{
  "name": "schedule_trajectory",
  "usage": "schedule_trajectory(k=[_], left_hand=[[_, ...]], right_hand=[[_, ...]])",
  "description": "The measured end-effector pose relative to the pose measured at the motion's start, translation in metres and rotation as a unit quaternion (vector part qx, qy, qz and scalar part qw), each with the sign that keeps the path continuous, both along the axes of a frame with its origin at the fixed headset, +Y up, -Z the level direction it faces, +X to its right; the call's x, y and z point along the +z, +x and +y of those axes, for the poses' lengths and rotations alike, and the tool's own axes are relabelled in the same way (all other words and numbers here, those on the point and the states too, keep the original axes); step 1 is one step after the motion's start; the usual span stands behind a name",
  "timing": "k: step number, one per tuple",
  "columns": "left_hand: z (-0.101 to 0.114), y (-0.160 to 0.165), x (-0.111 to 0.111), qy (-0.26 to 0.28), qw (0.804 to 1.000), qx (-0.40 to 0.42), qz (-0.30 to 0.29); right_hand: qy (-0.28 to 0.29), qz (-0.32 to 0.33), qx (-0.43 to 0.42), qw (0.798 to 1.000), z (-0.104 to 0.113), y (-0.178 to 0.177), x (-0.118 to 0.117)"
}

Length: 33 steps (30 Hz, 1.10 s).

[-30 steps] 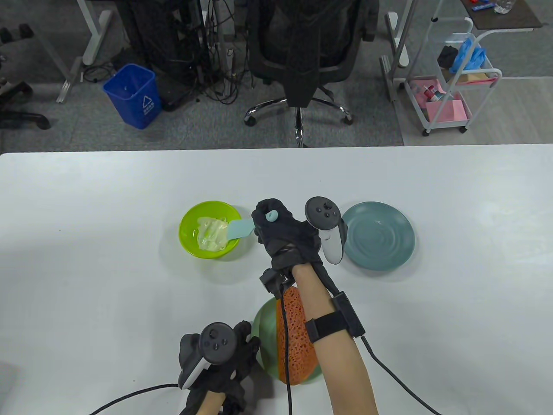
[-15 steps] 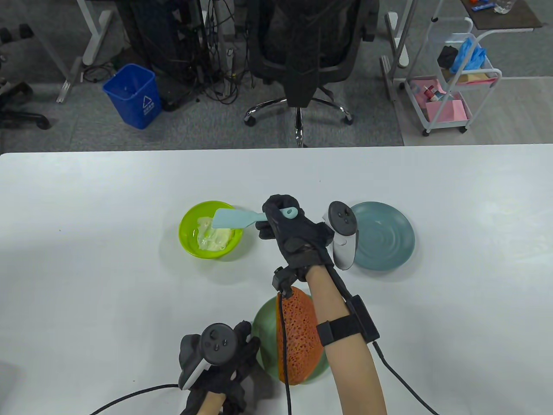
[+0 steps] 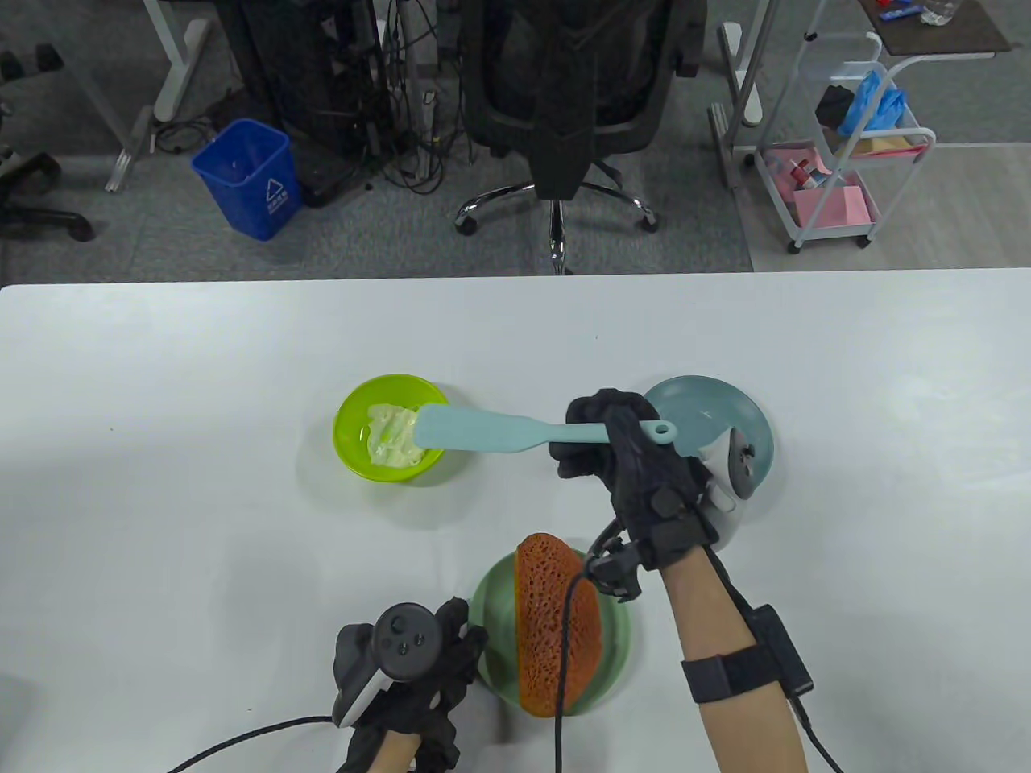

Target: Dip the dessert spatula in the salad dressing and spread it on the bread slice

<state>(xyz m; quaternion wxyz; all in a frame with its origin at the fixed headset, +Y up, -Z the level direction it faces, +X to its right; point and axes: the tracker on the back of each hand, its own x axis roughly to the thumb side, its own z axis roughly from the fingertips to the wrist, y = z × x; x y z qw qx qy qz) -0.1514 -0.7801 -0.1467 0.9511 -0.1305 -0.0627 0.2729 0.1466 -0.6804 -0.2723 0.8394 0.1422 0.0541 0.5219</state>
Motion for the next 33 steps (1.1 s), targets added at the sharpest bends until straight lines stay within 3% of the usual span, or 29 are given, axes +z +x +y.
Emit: schedule_trajectory(k=[6, 13, 22, 33], left_hand=[[0.000, 0.000, 0.000, -0.003, 1.000, -0.001, 0.002], [0.000, -0.001, 0.000, -0.007, 1.000, 0.002, 0.001], [0.000, -0.001, 0.000, -0.008, 1.000, 0.000, 0.002], [0.000, -0.001, 0.000, -0.008, 1.000, 0.000, 0.002]], right_hand=[[0.023, -0.036, 0.027, 0.999, -0.010, 0.060, 0.037], [0.031, -0.067, 0.017, 0.997, -0.035, 0.105, 0.067], [0.032, -0.076, 0.025, 0.996, -0.070, 0.101, 0.081], [0.034, -0.095, 0.078, 0.992, -0.080, 0.086, 0.082]])
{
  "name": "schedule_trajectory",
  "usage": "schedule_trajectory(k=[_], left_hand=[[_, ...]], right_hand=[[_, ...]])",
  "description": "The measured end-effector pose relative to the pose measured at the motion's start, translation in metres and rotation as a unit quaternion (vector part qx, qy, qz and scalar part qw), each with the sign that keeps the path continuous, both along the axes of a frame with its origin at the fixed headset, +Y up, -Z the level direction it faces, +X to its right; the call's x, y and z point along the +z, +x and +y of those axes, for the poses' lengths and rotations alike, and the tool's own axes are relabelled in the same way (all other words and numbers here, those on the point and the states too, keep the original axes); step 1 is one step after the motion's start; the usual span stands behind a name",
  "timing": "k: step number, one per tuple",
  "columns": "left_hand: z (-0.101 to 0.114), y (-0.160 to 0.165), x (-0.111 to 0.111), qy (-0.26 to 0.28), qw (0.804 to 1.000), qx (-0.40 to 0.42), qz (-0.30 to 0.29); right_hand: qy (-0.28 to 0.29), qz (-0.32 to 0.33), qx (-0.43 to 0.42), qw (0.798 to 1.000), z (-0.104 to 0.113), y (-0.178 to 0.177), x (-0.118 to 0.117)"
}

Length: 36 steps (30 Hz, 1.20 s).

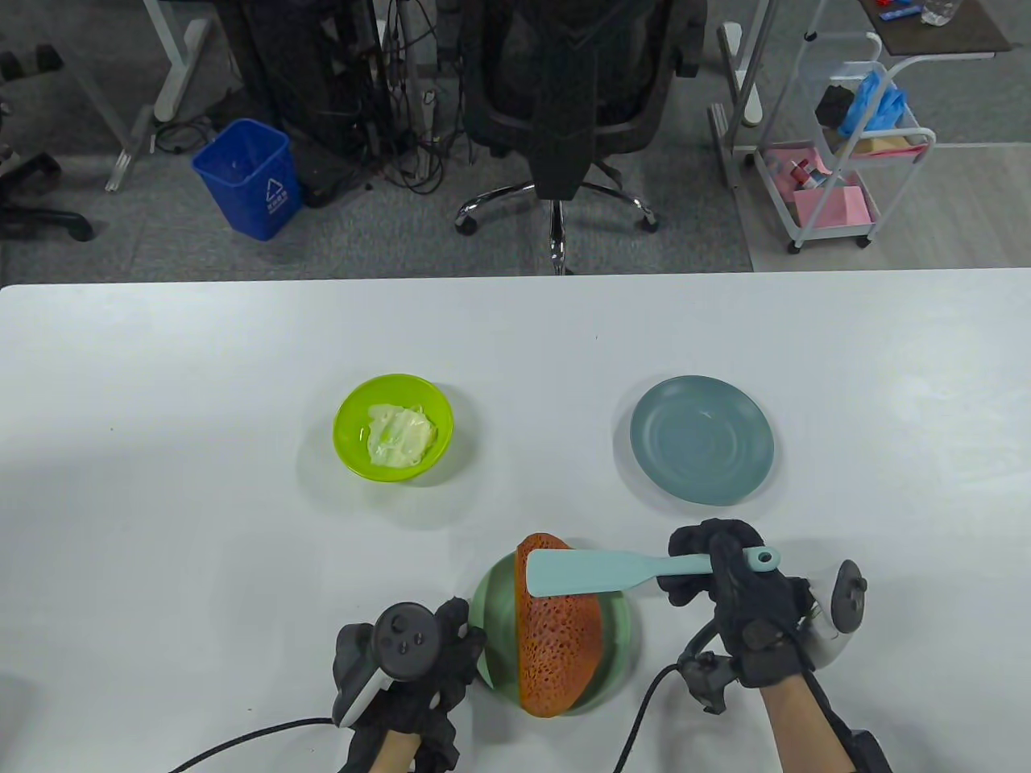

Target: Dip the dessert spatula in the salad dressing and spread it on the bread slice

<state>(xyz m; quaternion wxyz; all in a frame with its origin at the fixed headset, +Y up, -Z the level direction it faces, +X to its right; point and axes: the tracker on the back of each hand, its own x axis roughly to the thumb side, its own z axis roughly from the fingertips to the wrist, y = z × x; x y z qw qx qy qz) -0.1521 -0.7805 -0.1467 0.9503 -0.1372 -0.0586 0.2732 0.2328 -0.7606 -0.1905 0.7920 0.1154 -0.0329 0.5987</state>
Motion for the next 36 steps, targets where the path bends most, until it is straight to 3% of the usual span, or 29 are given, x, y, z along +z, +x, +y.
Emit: schedule_trajectory(k=[16, 36], left_hand=[[0.000, 0.001, 0.000, -0.001, 1.000, -0.001, -0.004], [0.000, 0.002, 0.000, 0.000, 1.000, -0.002, -0.007]], right_hand=[[-0.026, -0.006, 0.043, 0.999, -0.007, -0.004, -0.001], [-0.017, -0.053, 0.063, 0.996, 0.007, 0.017, 0.007]])
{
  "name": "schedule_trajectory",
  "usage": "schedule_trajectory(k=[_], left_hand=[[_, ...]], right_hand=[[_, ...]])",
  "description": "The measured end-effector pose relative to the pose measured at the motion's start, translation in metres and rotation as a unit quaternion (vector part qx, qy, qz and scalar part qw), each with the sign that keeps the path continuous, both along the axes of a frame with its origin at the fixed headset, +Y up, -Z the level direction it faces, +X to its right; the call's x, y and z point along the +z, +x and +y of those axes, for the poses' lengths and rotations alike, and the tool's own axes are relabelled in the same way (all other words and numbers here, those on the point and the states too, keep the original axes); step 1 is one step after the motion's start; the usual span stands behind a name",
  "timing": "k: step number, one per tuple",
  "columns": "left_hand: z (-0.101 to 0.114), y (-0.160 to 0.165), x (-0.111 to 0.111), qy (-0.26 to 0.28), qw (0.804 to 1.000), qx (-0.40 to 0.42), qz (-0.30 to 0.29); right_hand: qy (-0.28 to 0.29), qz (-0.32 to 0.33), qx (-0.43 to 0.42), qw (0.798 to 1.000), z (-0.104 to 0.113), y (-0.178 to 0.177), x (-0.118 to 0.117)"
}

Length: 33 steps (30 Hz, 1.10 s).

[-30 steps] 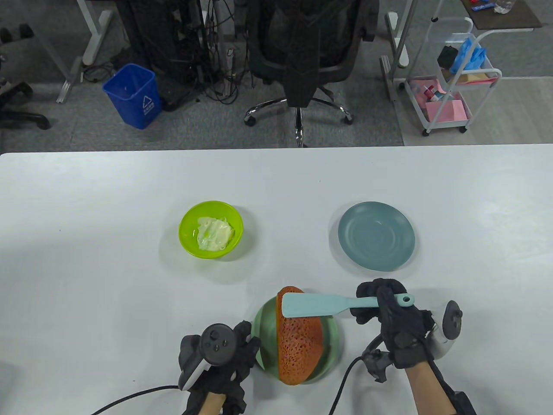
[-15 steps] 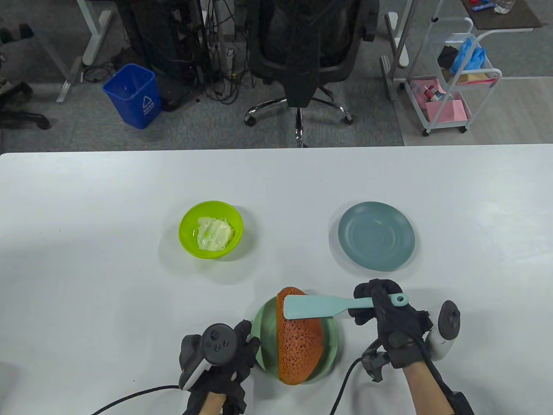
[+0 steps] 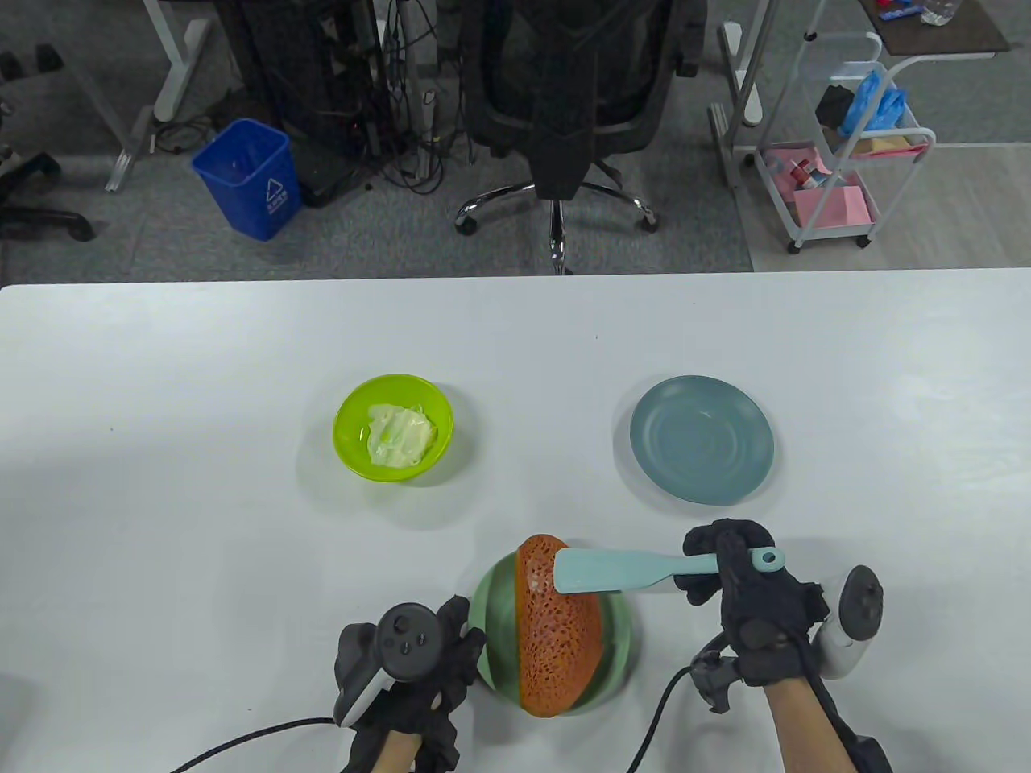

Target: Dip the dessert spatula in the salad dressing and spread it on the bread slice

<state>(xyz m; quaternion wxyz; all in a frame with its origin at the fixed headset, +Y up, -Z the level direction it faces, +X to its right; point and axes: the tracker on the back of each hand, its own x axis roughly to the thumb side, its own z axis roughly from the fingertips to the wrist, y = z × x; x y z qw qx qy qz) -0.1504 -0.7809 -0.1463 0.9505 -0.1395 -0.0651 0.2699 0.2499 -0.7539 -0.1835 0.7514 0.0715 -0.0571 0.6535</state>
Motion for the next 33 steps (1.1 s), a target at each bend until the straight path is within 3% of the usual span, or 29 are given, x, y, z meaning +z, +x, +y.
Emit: schedule_trajectory(k=[16, 21, 33], left_hand=[[0.000, -0.001, 0.000, -0.004, 1.000, 0.005, 0.003], [0.000, -0.001, 0.000, -0.006, 1.000, 0.007, 0.004], [0.000, -0.002, 0.000, -0.008, 1.000, 0.009, 0.008]], right_hand=[[-0.006, -0.043, -0.030, 0.999, -0.005, 0.025, 0.005], [0.022, -0.022, -0.080, 0.996, -0.010, 0.024, 0.004], [0.033, 0.042, -0.061, 0.997, -0.010, -0.001, 0.006]])
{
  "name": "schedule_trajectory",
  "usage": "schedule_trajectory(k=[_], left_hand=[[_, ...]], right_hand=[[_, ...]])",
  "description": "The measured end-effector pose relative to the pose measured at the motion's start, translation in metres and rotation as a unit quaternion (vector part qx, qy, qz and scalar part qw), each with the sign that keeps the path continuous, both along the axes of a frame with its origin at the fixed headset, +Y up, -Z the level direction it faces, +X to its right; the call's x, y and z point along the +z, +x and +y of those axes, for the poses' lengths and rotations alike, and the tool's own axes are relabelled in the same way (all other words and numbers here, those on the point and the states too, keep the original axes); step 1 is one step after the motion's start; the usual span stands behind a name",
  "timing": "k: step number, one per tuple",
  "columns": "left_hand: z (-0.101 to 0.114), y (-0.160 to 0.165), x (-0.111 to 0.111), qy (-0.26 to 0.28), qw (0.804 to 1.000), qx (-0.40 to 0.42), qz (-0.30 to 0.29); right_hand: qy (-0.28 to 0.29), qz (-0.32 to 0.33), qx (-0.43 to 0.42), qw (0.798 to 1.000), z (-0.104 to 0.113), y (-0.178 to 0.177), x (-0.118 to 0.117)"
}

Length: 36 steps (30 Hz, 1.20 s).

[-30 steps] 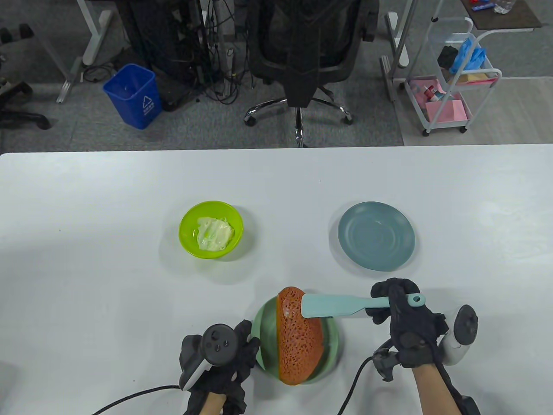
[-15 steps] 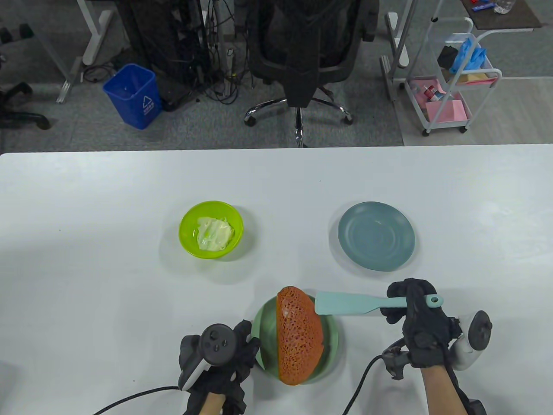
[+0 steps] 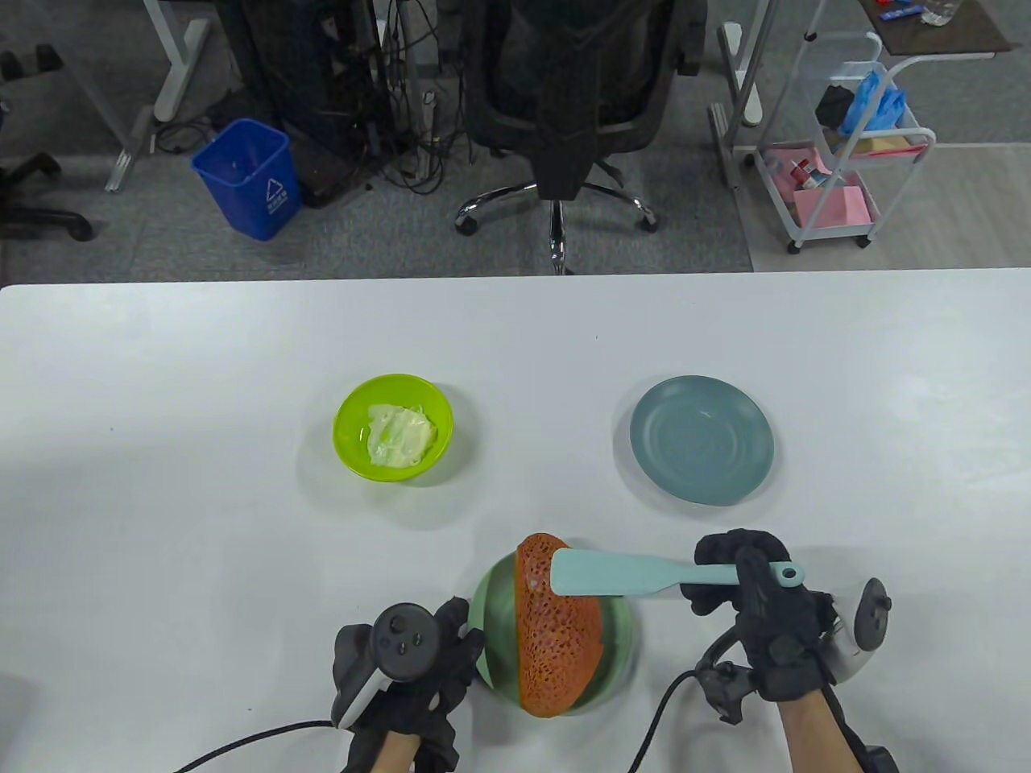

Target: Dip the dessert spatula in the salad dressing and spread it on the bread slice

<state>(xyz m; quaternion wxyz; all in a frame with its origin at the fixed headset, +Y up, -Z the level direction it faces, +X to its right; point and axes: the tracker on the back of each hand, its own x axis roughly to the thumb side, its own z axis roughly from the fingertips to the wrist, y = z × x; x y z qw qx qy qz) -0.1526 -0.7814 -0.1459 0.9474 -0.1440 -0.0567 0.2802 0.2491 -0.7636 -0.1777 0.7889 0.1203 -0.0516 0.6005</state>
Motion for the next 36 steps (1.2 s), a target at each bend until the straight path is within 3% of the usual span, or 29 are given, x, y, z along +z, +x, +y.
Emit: schedule_trajectory(k=[10, 19, 36], left_hand=[[0.000, -0.001, 0.000, -0.002, 1.000, 0.002, -0.001], [0.000, 0.000, 0.000, -0.001, 1.000, 0.002, -0.001], [-0.001, 0.000, 0.000, -0.004, 1.000, 0.006, 0.001]], right_hand=[[-0.024, 0.033, 0.038, 0.998, -0.001, -0.024, 0.003], [-0.051, -0.004, 0.132, 0.990, 0.007, -0.026, 0.008], [0.017, -0.080, 0.159, 0.984, 0.032, -0.021, 0.020]])
